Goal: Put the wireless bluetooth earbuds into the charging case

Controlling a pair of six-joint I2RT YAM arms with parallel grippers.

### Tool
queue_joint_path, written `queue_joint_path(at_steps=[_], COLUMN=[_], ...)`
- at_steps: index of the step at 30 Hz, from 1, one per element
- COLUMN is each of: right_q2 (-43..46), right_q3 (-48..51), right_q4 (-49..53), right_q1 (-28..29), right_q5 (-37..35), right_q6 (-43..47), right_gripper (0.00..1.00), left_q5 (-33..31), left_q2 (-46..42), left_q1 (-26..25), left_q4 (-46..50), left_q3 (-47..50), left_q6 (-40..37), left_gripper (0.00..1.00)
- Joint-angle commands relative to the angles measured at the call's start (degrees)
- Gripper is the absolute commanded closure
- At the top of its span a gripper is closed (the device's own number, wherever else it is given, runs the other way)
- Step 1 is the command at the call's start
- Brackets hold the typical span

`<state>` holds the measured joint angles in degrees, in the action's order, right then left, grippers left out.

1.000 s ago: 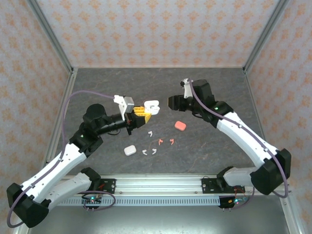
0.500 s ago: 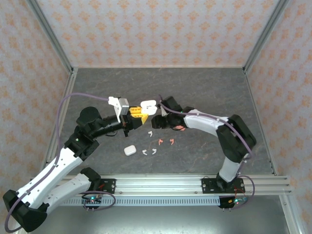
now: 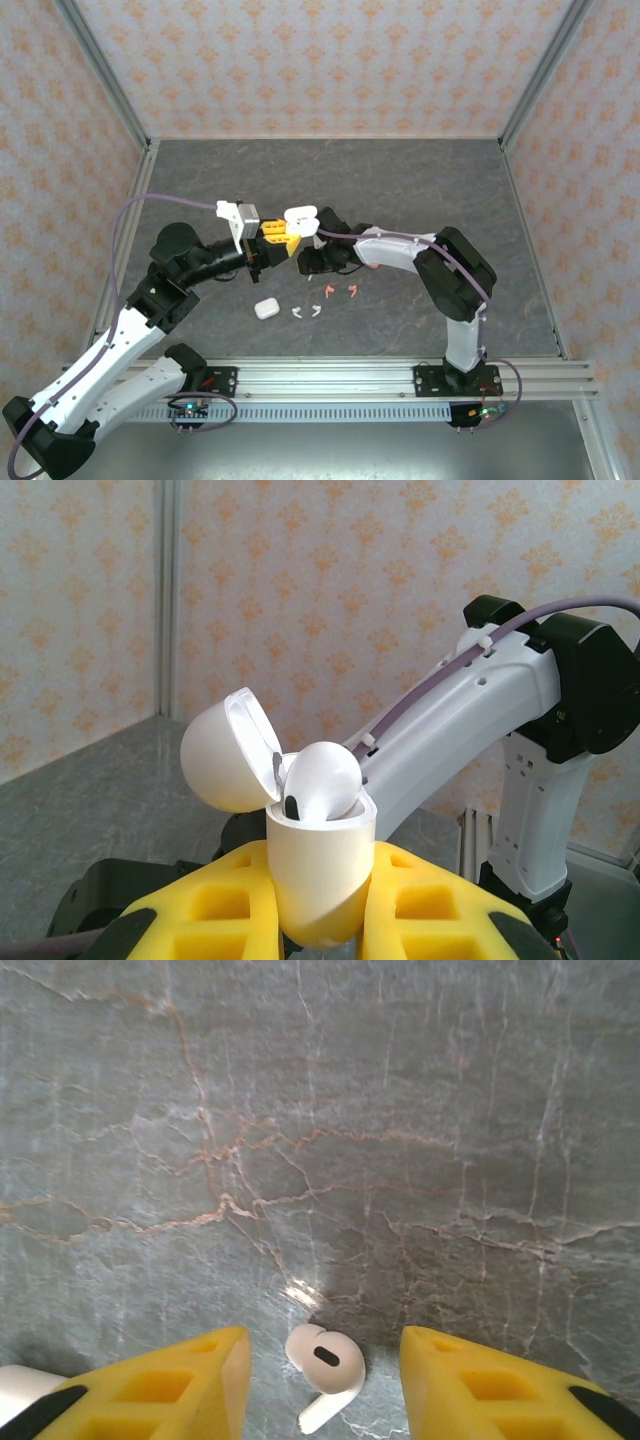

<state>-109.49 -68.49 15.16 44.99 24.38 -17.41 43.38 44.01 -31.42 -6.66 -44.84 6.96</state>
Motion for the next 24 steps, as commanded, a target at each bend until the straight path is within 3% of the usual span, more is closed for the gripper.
queue_joint_path(at_steps=[1,13,24], right_q2=[-1.2,-3.44,-2.3], right_q3=[-2.02,-2.8,-2.26], right_q4=[2.06,4.13,5.76], right_q1=[0.49,0.71,0.97], right_q5=[-1.13,0.61,1.33], right_q6=[-0.43,0.44,1.92], right_gripper=[0.58,0.71,0.69], left_q5=[-0.47,-1.06,-1.38], left_q2=[-0.84,-1.24,-0.82], left_q1=[-0.32,-0.31,-0.31], left_q4=[-0.19,1.29,1.38], left_q3=[-1.61,-1.98,-2.02], left_q6=[-1.54,-2.6,-2.74], left_gripper=[1.0,1.0,1.0])
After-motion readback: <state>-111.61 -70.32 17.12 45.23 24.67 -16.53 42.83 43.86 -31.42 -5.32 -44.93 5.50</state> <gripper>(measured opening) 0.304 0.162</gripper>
